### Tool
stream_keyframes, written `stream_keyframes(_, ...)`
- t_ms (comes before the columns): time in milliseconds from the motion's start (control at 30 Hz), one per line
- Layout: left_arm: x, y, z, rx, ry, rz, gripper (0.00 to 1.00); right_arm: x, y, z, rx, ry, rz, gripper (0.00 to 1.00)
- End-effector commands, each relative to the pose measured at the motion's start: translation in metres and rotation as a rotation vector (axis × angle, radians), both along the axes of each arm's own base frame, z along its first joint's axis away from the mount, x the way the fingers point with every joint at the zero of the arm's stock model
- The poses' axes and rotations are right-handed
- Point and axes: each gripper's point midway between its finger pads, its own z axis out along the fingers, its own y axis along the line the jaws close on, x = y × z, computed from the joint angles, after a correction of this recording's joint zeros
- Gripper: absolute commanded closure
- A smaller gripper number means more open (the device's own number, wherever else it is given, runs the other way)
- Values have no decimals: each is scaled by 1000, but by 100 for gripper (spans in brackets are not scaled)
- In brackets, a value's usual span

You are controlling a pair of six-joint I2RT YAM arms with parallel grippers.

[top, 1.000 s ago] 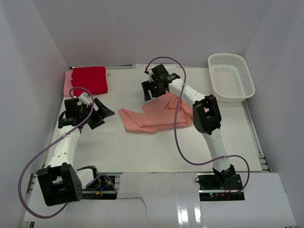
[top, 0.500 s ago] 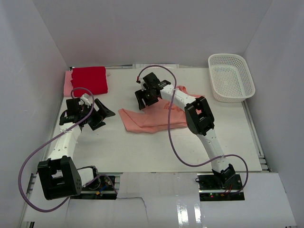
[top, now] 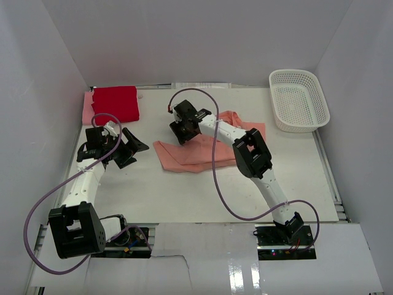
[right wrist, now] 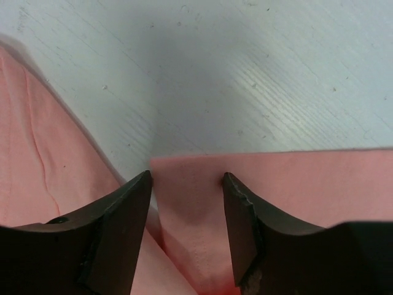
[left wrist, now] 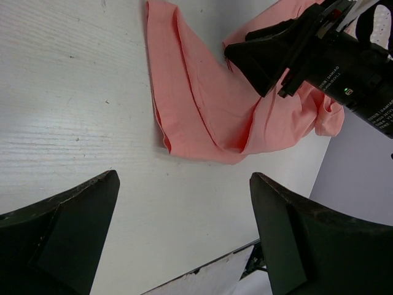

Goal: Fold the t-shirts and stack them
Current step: Flatten out the tshirt

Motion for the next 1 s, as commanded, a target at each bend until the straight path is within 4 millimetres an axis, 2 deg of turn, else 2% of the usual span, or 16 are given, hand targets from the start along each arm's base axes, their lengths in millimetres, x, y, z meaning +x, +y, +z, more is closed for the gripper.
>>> stream_keyframes(0,3,-1,7,9,-34,-11,2,3,-7,-17,-78,-16,-17,45)
stream_keyframes(33,3,-1,6,10,-31,-10,2,4,-10,-21,-98,-19,-26,48)
stream_keyframes(133,3,0,2,11,-22,-8,2,5,-17,-30,-137,-20,-48,79)
stream_keyframes(167,4,0,1,7,-19,-6,2,6,-18,-31,-144,-24,-56,92)
stream_keyframes(300,10,1,-4,-5,6,-1,2,25,-27,-16,-148,-80,-114,92)
stream_keyframes(367,16,2,-7,-3,19,10,2,38,-25,12,-77,-102,-148,92)
stream_keyframes(400,23,4,-11,-11,39,21,2,48,-32,23,-47,-104,-174,92)
stream_keyframes(467,32,4,-13,-29,47,31,2,66,-42,61,27,-145,-227,92)
stream_keyframes(500,37,3,-22,-49,81,41,3,70,-43,85,71,-169,-234,92)
stream_keyframes(600,50,3,-32,-81,115,61,5,79,-54,119,130,-200,-258,92)
stream_keyframes(633,54,4,-44,-88,149,72,7,79,-55,124,139,-200,-257,92)
stream_keyframes(733,68,6,-54,-85,166,100,11,76,-59,130,147,-196,-251,92)
stream_keyframes(800,76,6,-67,-61,189,112,15,74,-60,128,144,-193,-248,92)
stream_keyframes(900,92,0,-77,-5,197,108,18,69,-58,122,150,-177,-233,92)
stream_keyframes(933,101,-6,-74,11,181,93,18,68,-57,118,152,-169,-229,92)
stream_keyframes(967,103,-8,-85,18,208,92,19,67,-57,116,154,-163,-226,92)
